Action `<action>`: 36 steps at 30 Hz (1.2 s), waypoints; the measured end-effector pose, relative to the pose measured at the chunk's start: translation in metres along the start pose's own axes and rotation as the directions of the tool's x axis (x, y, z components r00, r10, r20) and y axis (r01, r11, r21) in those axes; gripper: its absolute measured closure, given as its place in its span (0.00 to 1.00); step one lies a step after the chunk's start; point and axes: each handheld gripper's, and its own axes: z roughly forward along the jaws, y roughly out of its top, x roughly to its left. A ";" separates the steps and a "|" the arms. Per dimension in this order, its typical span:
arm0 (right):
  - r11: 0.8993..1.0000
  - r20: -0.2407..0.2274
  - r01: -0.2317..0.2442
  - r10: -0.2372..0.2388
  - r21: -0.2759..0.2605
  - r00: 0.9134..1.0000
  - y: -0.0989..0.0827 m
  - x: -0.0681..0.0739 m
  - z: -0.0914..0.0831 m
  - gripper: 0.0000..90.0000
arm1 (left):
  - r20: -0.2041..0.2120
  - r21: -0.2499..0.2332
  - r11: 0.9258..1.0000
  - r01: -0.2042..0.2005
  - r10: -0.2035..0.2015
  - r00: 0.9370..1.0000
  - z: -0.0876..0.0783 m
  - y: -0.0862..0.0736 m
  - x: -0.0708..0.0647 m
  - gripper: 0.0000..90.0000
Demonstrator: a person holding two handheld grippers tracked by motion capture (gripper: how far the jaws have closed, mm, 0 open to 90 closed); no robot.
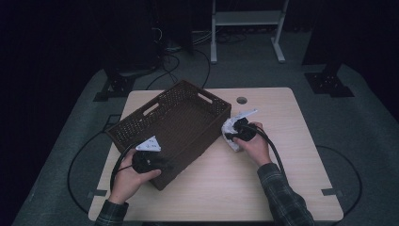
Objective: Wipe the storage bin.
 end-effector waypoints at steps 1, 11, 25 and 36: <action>1.000 -0.003 0.004 -0.004 -0.004 1.000 0.001 0.001 -0.002 0.77 | 0.000 0.000 1.000 0.000 0.000 1.000 0.000 0.000 0.000 0.80; 0.995 -0.015 0.054 -0.056 -0.079 0.998 0.015 0.015 -0.024 0.77 | -0.001 0.000 1.000 0.001 -0.001 1.000 0.000 0.000 0.000 0.80; 0.985 -0.017 0.090 -0.093 -0.149 0.996 0.025 0.028 -0.045 0.77 | 0.000 0.001 1.000 0.002 -0.002 1.000 0.000 0.000 0.000 0.80; 0.981 -0.027 0.107 -0.112 -0.160 0.993 0.025 0.037 -0.045 0.77 | 0.000 0.001 1.000 0.001 -0.001 1.000 0.000 0.000 0.000 0.80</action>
